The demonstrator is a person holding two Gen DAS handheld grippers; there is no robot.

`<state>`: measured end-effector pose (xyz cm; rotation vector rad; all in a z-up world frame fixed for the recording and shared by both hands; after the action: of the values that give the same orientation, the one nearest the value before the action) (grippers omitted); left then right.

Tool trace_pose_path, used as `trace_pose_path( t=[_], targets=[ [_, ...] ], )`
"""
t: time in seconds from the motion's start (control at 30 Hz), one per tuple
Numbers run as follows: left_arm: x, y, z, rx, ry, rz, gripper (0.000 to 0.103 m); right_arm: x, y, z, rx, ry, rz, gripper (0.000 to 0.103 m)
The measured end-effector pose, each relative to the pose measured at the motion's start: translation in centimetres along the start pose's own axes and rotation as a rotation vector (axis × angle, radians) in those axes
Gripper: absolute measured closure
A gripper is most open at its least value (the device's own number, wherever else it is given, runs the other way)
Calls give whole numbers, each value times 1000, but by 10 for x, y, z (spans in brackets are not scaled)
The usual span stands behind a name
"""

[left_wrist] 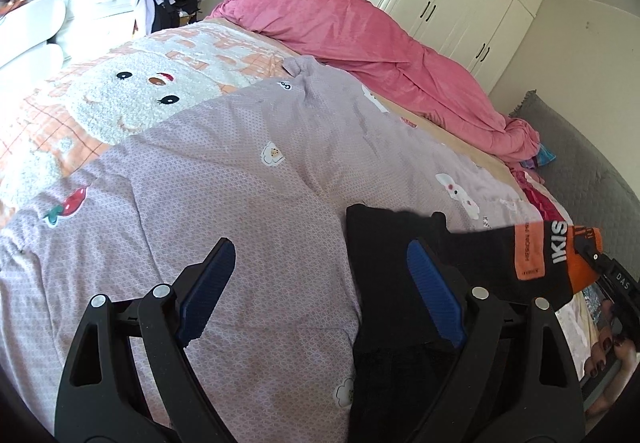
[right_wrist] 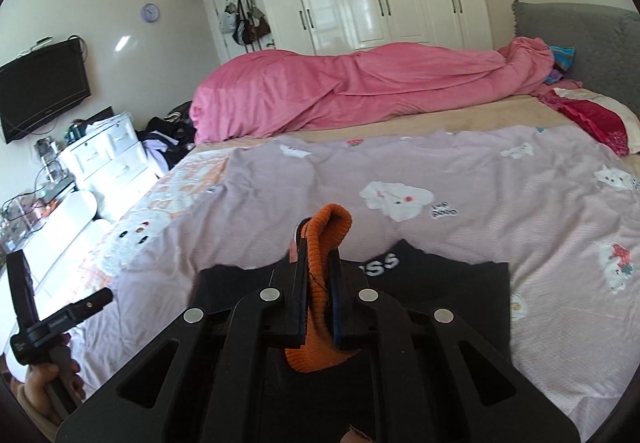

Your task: Fold small clothes

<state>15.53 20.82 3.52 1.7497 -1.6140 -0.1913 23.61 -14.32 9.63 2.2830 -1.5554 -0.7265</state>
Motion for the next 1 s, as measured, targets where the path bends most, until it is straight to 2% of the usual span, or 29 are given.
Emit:
trace_pose_path(
  t=[0.3,0.57,0.83,0.93,1.0],
  targets=[
    [13,-6,2,-12,-39,0,22,43,-7,29,-37,-47,69,95],
    [63,-30,8,-58,-196,28,22,61,-15,43,-73,-84,92,95],
    [116,-69,17,-150,-313,69,22,70,-18,50,-97,-89,94,95],
    [127,-93,22,-216,-307,74,22,71,-19,52,-108,-88,93,95],
    [129,-103,25,-232,-283,87,27,71,-18,53,-112,-83,93,95]
  ],
)
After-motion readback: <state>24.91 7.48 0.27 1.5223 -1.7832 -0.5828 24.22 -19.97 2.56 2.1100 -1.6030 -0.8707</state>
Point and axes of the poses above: each gripper's, at about its wrist camera, not at the fingertips, and y roughly against the way its jaws point, x to its right, z to its underside, the point moved 1 cm from there along -y, roughly the way its jaws point, and after that the axes turned 2 degrees about -y, right-handed, at the moved point
